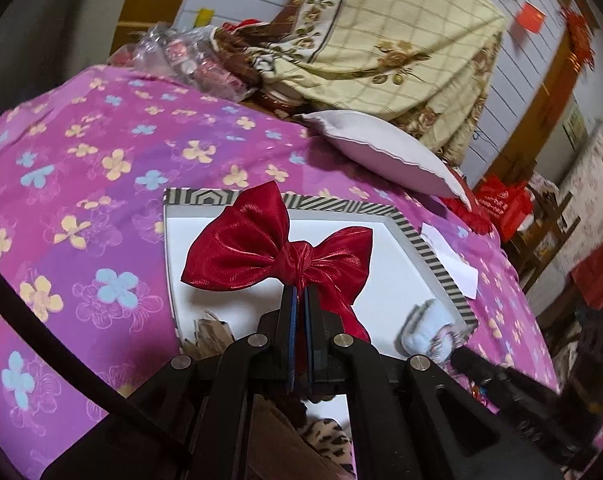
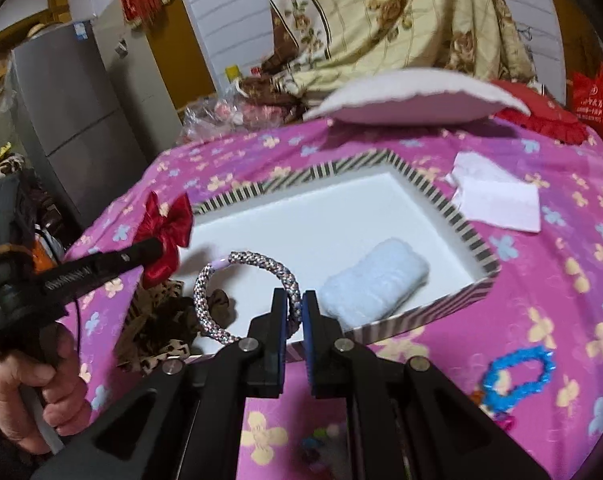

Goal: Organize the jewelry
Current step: 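Carry the red bow into the box with left while right drops the silver bracelet in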

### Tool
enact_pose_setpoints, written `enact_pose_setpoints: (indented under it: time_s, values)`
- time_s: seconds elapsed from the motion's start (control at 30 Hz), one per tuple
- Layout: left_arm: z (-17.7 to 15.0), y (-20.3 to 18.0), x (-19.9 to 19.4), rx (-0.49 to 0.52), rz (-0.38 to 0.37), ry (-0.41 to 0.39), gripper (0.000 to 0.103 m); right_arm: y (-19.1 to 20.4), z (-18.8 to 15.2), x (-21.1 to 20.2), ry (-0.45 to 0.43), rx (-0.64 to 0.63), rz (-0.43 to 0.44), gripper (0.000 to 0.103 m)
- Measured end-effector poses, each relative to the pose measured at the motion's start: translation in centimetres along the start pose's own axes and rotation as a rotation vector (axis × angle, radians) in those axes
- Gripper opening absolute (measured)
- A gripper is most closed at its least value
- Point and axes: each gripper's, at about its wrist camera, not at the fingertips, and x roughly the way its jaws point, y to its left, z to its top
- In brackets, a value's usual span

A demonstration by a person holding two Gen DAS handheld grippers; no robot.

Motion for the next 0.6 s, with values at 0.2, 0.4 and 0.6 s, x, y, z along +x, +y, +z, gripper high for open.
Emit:
enact_pose_setpoints:
  time_s: [0.2, 0.4, 0.6]
  values:
    - [-0.1, 0.6, 1.6, 0.005, 0.058, 0.043, 0.0, -0.1, -0.1, 2.8, 0.066, -0.005, -0.027, 0.007]
    - [-1.4, 0.9, 3.6, 0.015, 0.124, 0.126, 0.0, 0.4, -0.3, 3.1, 0.063, -0.049, -0.056, 0.007]
    - [-1.4, 1.0, 2.9, 0.005, 0.131, 0.113, 0.0, 0.0, -0.2, 2.7, 0.056, -0.03, -0.012, 0.008]
